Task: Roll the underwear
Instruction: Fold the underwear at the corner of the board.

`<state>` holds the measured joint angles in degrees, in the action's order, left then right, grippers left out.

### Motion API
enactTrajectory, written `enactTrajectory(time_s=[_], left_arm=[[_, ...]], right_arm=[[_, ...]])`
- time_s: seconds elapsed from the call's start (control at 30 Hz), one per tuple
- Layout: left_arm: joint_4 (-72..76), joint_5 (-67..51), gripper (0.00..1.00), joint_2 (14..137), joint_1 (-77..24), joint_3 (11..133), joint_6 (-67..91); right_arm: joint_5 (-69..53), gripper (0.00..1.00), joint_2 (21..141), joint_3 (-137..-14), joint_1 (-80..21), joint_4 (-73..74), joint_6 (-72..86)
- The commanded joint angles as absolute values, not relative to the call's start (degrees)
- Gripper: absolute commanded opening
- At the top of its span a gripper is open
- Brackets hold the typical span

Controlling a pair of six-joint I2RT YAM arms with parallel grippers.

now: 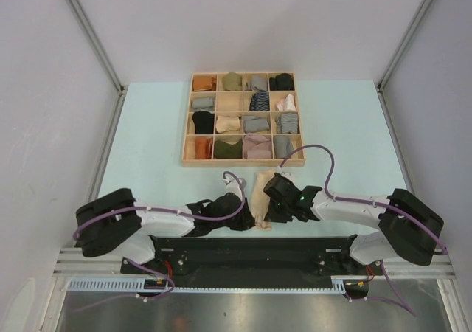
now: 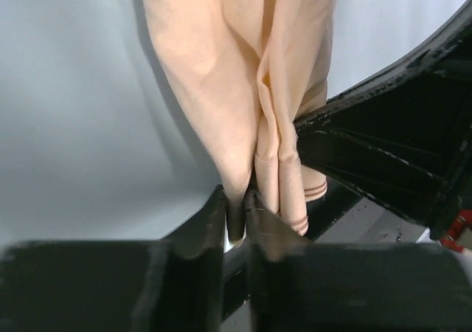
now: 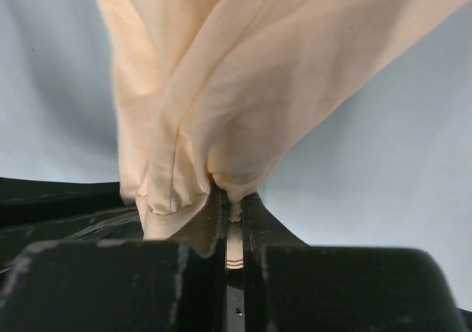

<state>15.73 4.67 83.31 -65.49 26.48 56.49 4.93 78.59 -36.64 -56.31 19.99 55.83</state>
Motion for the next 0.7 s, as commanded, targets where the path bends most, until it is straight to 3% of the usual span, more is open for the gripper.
enactTrajectory(time_s=[0.0, 0.07, 0.17, 0.23, 0.43, 0.67], left_arm=[[9.67, 8.08, 0.26, 76.22, -64.78, 24.00, 55.89], [8.53, 8.79, 0.37, 72.00, -64.34, 22.68, 56.42], [8.44, 9.31, 0.40, 67.60, -64.07, 21.28, 57.30], [9.22, 9.49, 0.54, 65.58, -64.07, 20.48, 58.09], [18.19, 7.21, 0.73, 67.23, -63.90, 19.77, 58.62], [23.99, 4.66, 0.77, 75.93, -63.46, 21.97, 58.71]], right_arm=[[4.74, 0.00, 81.74, -35.33, -57.31, 21.44, 56.25], [4.66, 0.00, 81.91, -35.33, -57.39, 21.44, 56.16], [4.57, 0.00, 82.18, -35.33, -57.39, 21.10, 56.25], [4.57, 0.00, 82.18, -35.33, -57.39, 20.92, 56.16], [4.57, 0.00, 82.35, -35.33, -57.74, 20.83, 56.25], [4.57, 0.00, 82.09, -35.33, -58.01, 20.83, 56.51]])
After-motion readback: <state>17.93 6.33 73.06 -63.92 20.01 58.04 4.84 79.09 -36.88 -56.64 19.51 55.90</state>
